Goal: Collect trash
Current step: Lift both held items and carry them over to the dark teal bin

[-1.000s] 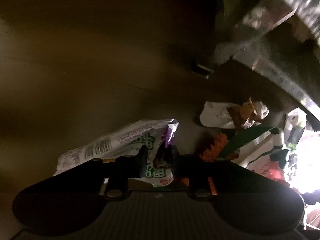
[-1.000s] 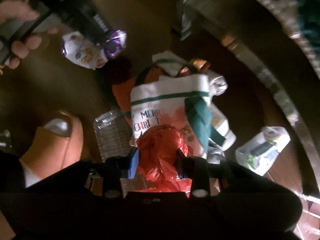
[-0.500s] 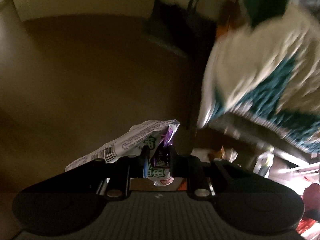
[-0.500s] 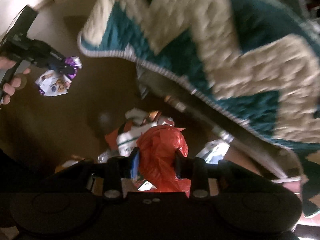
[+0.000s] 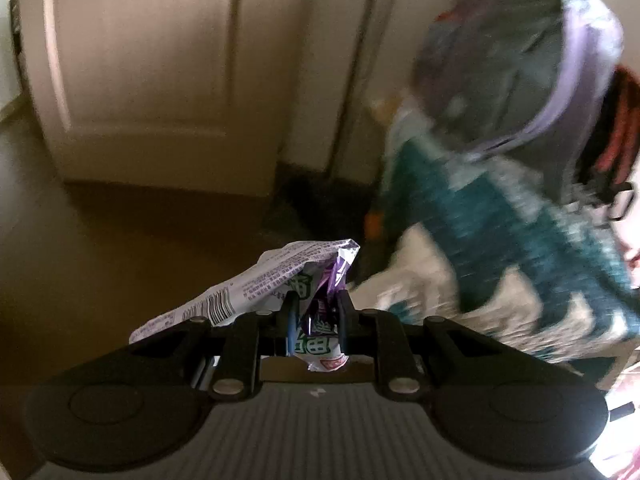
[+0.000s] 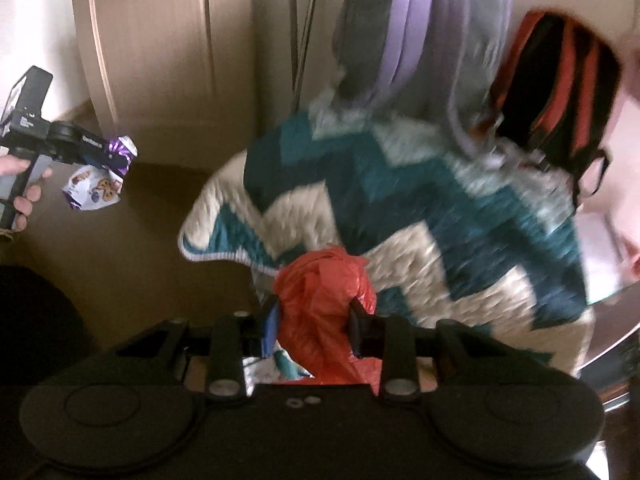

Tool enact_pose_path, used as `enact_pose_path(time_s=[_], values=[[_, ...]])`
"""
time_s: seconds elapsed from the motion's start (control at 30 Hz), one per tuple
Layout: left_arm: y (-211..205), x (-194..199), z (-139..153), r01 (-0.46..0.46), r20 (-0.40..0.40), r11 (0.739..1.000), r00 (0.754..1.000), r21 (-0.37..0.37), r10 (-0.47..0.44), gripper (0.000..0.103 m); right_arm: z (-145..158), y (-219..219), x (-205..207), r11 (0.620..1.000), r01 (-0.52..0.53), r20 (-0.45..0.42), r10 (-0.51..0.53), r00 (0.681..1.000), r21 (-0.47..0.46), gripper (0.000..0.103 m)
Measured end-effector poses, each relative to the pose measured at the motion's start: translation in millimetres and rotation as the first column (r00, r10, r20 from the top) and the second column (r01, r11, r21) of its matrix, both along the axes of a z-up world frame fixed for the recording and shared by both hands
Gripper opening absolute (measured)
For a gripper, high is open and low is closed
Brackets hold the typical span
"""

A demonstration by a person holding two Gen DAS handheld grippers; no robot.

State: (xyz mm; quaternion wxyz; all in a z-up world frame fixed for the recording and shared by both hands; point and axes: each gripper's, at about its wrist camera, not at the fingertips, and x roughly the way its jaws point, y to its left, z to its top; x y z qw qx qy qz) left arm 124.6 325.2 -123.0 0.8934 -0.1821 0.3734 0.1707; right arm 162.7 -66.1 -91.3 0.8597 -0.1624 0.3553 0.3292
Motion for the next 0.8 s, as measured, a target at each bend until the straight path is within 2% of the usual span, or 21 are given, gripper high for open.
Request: enact_pose_path(time_s=[0.2,0.33,0.43,0.6,0.8], values=[[-64,-4,76,0.128,0.123,0.992,0.984,0.016,-0.129,0.018,70,-55,-22,0.995,0.057,0.100,-0.065,0.993,0.083,0.033],[-121,5,123,0.232,0.173,0.973,0.958,-0.007,-0.228,0.018,113,-97,-35,0.987,0.096,0.168,-0.117,0.979,0.131,0.033],[-170,12,153,0.320,0.209,0.947,0.926,-0.001,-0.313,0.018,142,-130,-41,0.977,0.128,0.218,-0.164,0.962,0.171,0.033],[-256,32,200,0.467,0.259,0.884,0.853,0.010,-0.453,0.018,182,-186,-44,0.955,0.199,0.302,-0.261,0.917,0.221,0.033],[-371,47,255,0.644,0.298,0.764,0.722,0.042,-0.625,0.018,229,-252,-37,0.918,0.308,0.411,-0.389,0.824,0.251,0.033]])
